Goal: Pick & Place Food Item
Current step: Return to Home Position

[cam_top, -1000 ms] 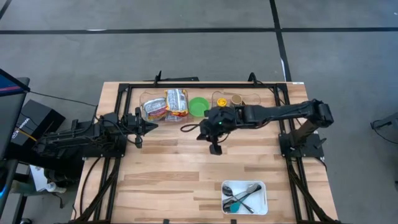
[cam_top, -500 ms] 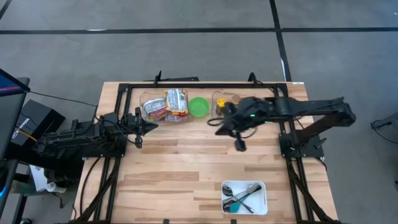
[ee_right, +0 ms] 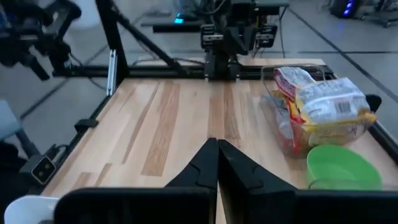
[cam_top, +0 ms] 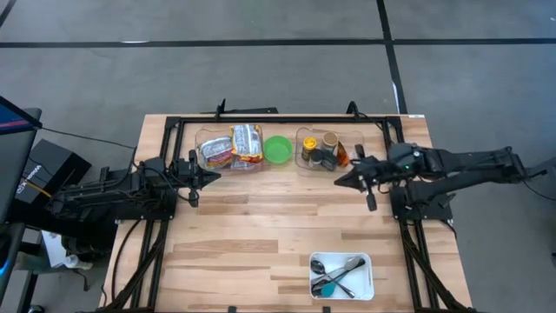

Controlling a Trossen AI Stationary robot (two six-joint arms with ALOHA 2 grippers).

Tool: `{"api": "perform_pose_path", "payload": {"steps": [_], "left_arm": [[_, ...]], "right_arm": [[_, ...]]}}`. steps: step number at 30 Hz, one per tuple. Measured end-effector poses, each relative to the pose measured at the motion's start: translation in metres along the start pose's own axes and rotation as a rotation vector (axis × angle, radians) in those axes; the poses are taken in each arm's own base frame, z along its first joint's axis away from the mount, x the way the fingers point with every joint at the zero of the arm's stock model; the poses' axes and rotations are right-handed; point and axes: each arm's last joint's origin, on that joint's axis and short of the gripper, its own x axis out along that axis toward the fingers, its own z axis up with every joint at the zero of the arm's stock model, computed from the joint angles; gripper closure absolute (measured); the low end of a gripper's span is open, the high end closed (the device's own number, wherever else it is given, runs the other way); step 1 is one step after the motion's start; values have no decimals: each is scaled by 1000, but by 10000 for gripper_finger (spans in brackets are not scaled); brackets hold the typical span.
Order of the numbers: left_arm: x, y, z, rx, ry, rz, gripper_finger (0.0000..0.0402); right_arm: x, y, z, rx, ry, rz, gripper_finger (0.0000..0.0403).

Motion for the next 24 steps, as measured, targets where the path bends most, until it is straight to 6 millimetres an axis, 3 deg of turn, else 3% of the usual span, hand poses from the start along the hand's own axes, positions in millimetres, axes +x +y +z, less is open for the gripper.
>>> {"api": "perform_pose_path", "payload": {"steps": [9,24], "left_arm": [[0,0,0,0,0,0,401],[0,0,0,0,0,0,401]], "right_arm": [[-14,-5,-67,58,-179,-25,403],[-59,-4,-91,93,-337,-21,403]]}}
